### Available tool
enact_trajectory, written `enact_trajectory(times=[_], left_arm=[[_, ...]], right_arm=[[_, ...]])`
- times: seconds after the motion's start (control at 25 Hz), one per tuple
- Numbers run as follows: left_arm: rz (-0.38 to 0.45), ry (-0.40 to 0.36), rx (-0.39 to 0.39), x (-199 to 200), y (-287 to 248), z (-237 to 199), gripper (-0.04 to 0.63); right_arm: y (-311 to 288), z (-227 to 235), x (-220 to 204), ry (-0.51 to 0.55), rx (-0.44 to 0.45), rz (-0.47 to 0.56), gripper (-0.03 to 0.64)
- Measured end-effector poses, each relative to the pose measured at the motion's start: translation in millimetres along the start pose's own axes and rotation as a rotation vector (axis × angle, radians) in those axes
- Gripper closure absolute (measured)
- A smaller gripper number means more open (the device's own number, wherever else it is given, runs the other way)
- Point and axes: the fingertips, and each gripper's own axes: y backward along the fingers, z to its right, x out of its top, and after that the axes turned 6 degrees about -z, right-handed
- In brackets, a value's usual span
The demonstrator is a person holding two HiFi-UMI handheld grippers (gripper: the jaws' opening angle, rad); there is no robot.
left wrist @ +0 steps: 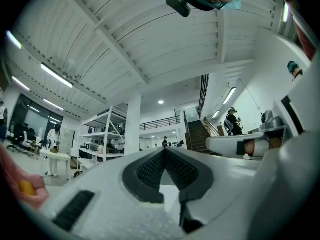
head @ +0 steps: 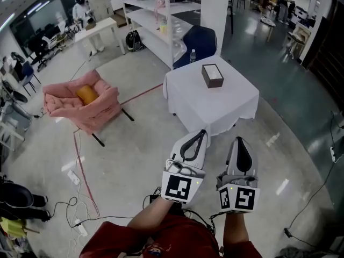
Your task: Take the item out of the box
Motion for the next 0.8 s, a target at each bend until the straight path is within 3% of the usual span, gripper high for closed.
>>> enact_trajectory(times=[0.32,0.8], left_arm=[[0.003,-0.013,-0.022,-13.8,-43.6,-20.7,0.594],[0.009,0.001,-0.021,-30.0,-123.3,-98.0,0.594]], right_arm=[[-48.6,12.4,-8.9,0.017,-0.023,-0.011,0.617],[-159.8,14.1,-19.1,0.035,-0.023,-0.032,0.617]])
